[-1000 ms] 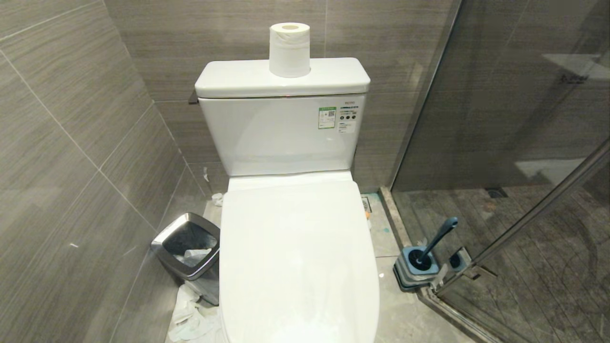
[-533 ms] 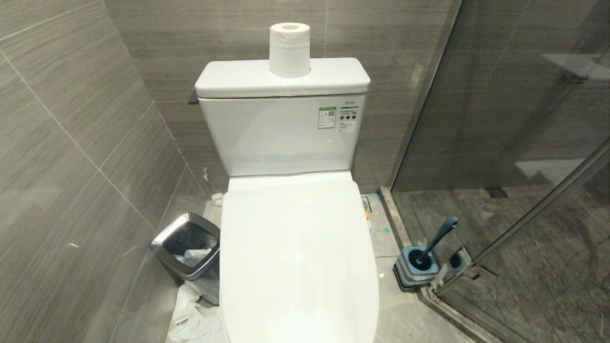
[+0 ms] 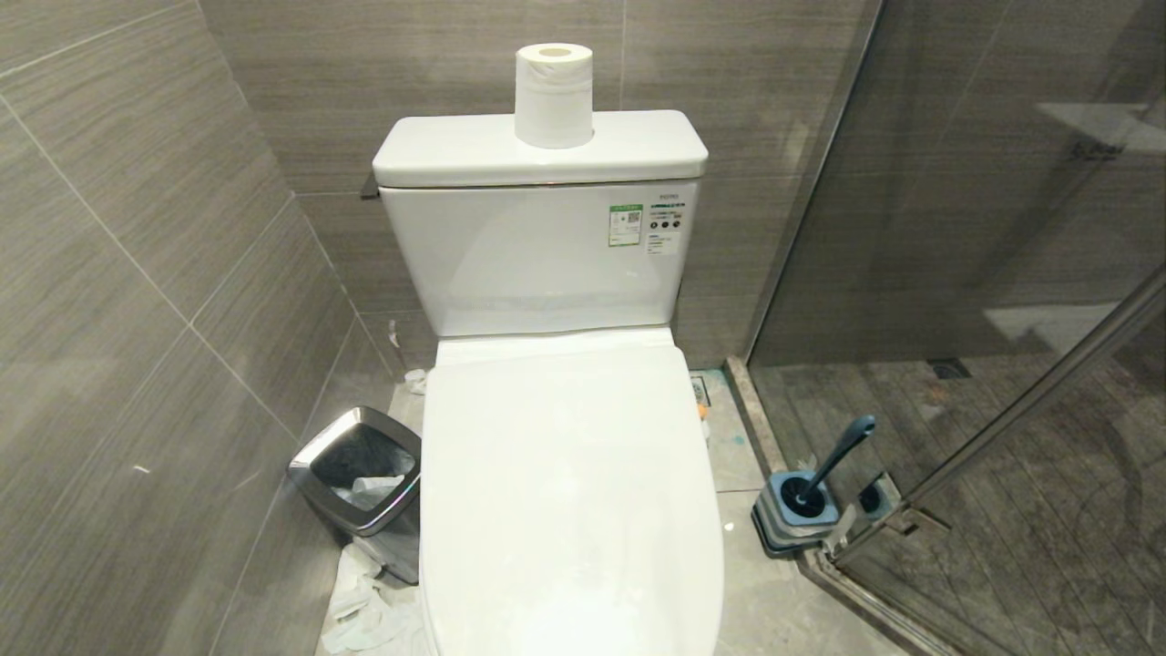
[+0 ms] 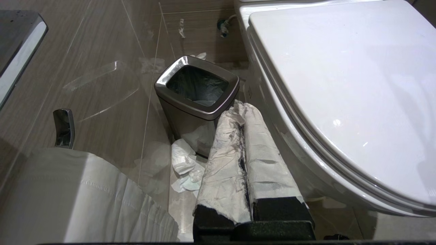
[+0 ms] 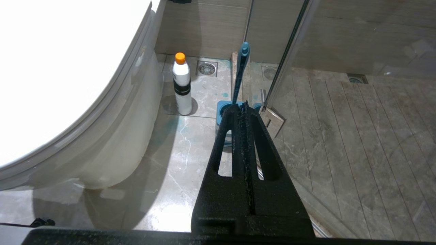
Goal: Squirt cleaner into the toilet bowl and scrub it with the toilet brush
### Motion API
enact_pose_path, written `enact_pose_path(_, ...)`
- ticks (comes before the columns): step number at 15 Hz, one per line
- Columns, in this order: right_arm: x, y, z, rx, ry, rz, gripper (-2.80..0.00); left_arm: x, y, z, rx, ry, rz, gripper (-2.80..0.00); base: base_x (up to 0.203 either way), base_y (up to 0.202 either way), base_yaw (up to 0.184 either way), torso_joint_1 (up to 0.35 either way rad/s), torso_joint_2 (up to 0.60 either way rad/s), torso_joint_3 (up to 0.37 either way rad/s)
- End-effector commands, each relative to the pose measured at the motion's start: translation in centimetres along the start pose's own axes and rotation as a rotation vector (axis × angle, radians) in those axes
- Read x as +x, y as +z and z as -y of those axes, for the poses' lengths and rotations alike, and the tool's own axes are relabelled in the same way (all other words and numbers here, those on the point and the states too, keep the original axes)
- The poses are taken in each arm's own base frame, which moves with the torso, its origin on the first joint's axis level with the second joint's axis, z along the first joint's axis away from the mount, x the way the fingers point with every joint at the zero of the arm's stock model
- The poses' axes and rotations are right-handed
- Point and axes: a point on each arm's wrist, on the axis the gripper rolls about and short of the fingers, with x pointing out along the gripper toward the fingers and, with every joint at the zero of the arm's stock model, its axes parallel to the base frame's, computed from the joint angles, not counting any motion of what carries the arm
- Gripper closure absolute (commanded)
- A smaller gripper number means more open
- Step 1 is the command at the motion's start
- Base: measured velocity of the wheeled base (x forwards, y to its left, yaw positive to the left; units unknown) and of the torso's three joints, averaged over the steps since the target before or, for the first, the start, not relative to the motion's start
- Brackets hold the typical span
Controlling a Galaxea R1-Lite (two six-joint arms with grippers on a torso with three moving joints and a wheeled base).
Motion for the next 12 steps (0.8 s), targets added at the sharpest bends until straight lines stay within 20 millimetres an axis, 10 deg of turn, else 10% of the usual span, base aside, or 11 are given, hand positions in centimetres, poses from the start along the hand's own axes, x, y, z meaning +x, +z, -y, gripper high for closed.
enact_pose_path(1, 0.01, 0.0, 0.0, 0.0, 0.001, -0.001, 0.0, 0.01, 0.0, 0.0, 0.0, 0.001, -0.001, 0.0, 0.0, 0.0, 0.0, 0.0, 0.0, 0.0)
enact_pose_path(12, 0.01, 0.0, 0.0, 0.0, 0.001, -0.001, 0.0, 0.01, 0.0, 0.0, 0.0, -0.001, -0.001, 0.0, 0.0, 0.0, 0.0, 0.0, 0.0, 0.0)
